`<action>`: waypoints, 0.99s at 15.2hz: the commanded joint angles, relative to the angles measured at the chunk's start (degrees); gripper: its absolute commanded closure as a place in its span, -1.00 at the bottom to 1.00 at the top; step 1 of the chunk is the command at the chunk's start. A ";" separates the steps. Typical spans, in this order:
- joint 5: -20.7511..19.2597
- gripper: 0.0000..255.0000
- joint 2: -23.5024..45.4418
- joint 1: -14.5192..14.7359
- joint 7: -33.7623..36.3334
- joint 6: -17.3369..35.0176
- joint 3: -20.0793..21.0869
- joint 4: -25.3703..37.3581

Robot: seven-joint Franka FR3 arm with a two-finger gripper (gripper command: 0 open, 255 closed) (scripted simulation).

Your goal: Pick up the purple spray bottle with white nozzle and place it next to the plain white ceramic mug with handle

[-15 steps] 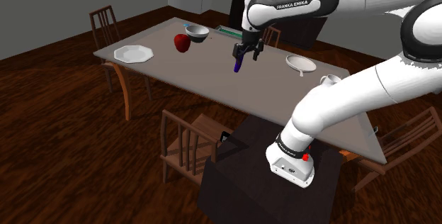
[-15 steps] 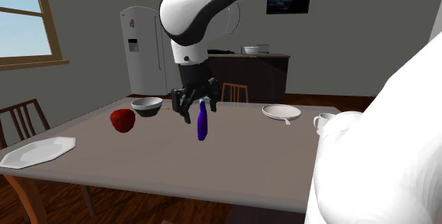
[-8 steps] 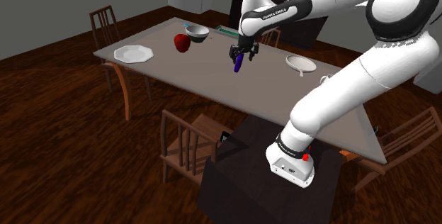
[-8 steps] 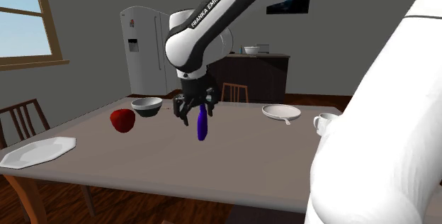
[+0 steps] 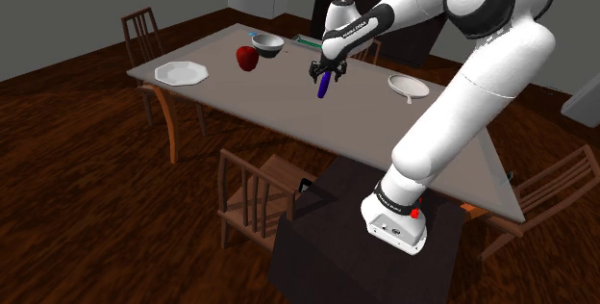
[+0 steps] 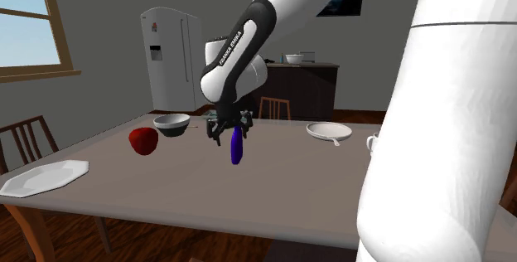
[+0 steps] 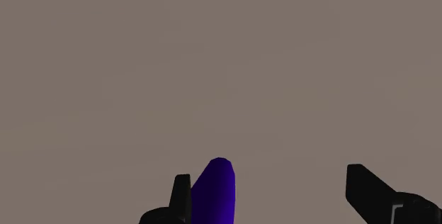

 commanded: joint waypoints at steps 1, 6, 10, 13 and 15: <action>-0.25 -1.00 3.80 -0.84 1.33 2.88 -0.80 2.70; -0.23 -1.00 12.31 -2.75 4.34 9.18 -2.70 8.76; 0.24 -1.00 15.36 -3.27 4.06 11.71 -2.79 9.36; 0.63 -1.00 17.69 -3.72 3.83 13.53 -2.78 9.95; 0.71 -1.00 18.15 -3.82 3.79 13.87 -2.77 10.07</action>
